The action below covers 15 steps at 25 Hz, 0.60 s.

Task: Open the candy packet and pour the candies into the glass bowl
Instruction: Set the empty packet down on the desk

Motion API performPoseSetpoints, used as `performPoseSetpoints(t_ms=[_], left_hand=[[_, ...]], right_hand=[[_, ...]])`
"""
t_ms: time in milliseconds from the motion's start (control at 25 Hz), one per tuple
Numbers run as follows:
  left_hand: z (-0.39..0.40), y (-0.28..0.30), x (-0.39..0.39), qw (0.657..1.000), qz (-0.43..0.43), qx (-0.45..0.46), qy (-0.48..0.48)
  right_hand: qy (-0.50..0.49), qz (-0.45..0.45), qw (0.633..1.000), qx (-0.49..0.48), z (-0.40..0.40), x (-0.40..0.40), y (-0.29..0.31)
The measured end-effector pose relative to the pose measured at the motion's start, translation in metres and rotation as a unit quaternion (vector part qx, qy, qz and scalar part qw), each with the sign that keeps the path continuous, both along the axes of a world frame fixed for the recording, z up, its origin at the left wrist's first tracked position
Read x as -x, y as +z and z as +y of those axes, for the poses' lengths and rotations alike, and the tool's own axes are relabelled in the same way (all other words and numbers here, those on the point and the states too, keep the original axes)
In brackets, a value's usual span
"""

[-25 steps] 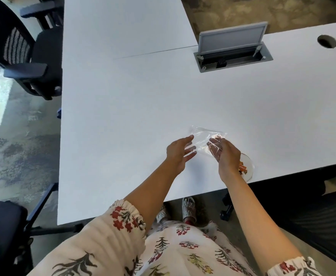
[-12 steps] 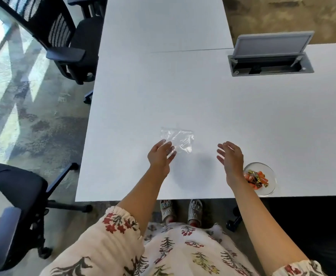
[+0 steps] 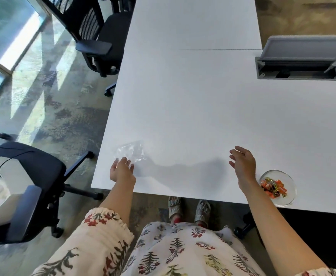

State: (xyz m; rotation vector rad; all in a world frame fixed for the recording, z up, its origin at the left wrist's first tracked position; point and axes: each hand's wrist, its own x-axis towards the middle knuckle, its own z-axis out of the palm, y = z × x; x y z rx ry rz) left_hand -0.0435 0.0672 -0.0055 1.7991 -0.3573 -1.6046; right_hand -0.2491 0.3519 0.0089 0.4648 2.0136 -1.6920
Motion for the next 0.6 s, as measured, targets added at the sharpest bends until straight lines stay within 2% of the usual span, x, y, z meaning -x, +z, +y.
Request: performPoseSetpoints(t_ms=[80,160,240,320,440,520,600], left_hand=[[-0.007,-0.004,-0.016,0.999,-0.033,0.003,0.008],[-0.012,-0.013,-0.029,0.998,-0.05,0.011,-0.036],[-0.016,-0.016,-0.036,0.998,-0.045,-0.023,-0.036],[-0.014,-0.012,-0.041,0.99,-0.106,-0.007,-0.094],[-0.014,-0.006,-0.037,0.983,-0.181,0.004,-0.035],[-0.006,-0.006,-0.028,0.95,-0.286,0.06,-0.107],[0.003,-0.01,-0.012,0.916,-0.336,0.119,-0.184]], right_hand=[[0.01,0.002,1.0,-0.002,-0.002,0.001,-0.001],[0.016,0.002,1.0,0.004,-0.004,0.002,-0.001],[0.019,0.002,1.0,0.012,-0.007,0.004,-0.001],[0.025,0.003,1.0,0.015,-0.009,0.005,-0.001],[0.037,0.006,0.999,0.019,-0.011,0.006,-0.001],[0.039,0.011,0.999,0.017,-0.008,0.006,-0.003],[0.035,0.016,0.999,0.015,-0.003,0.005,-0.005]])
